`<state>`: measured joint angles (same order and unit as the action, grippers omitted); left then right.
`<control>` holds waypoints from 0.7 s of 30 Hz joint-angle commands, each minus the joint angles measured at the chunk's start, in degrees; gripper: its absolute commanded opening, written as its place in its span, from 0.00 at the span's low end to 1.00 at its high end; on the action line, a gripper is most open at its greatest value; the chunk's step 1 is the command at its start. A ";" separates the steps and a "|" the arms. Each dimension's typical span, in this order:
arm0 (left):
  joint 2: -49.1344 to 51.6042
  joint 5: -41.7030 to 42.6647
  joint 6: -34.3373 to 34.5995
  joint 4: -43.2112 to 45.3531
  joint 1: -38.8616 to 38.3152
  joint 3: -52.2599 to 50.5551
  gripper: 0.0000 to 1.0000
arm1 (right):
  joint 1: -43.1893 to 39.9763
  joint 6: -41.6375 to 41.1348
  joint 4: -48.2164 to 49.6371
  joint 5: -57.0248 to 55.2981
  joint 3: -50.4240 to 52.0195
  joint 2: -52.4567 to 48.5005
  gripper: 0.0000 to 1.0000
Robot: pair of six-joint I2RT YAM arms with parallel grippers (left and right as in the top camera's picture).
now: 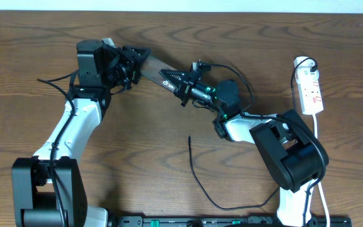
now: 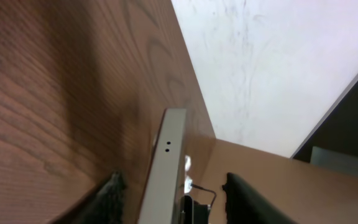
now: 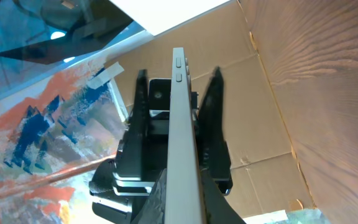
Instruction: Plug charger to phone and switch on socket
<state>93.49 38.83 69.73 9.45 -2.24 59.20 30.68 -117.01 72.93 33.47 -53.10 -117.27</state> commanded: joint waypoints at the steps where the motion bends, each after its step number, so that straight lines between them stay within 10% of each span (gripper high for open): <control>1: 0.24 -0.07 -0.68 0.28 0.31 0.92 0.30 | 0.57 -0.52 0.83 1.66 -0.87 0.37 0.01; 11: 0.24 -0.26 -0.70 0.28 0.31 0.92 0.08 | 0.94 -0.52 0.83 1.88 -0.87 0.37 0.01; 21: 0.24 -0.31 -2.23 0.26 0.31 0.92 0.07 | 0.94 -0.52 0.83 2.34 -0.87 0.37 0.01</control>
<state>93.49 38.83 68.77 9.45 -2.13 59.18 30.72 -119.61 73.14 33.19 -53.12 -117.27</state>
